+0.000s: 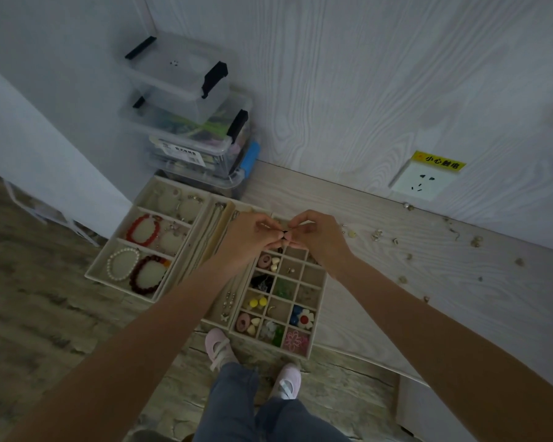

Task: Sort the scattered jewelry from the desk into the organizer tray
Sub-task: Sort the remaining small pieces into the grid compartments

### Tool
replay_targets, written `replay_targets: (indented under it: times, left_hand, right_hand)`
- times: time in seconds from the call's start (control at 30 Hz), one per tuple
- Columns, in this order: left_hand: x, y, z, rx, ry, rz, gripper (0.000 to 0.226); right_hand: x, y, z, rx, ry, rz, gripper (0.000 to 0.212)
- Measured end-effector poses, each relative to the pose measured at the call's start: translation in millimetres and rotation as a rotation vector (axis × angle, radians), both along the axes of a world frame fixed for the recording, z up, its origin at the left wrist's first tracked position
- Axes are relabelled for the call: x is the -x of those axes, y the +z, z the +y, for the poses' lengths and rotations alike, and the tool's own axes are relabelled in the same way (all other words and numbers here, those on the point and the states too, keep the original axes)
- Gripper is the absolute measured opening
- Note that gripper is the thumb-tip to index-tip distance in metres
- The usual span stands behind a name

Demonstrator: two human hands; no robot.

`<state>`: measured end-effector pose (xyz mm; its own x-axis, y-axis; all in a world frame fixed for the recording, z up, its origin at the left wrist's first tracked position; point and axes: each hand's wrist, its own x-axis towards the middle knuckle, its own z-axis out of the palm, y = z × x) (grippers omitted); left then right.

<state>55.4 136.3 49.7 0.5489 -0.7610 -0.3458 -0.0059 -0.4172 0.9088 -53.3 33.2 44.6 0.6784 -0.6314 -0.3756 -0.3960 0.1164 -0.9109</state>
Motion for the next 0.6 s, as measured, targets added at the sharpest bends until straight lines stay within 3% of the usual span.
replay_targets:
  times: [0.1,0.33,0.6]
  left_hand:
    - [-1.0,-0.9,0.1,0.01,0.026,-0.015,0.005]
    - [-6.1,0.5,-2.3,-0.038,0.031,0.052,0.005]
    - [-11.2,-0.1,-6.2,-0.108,-0.174,-0.254,0.009]
  right_hand:
    - [-2.3,1.5,-1.2,-0.026,-0.002,-0.041,0.019]
    - [-6.9,-3.1,1.9,0.205,0.016,0.026,0.021]
    - [-6.4,-5.4,4.0,0.396,0.192,0.065,0.02]
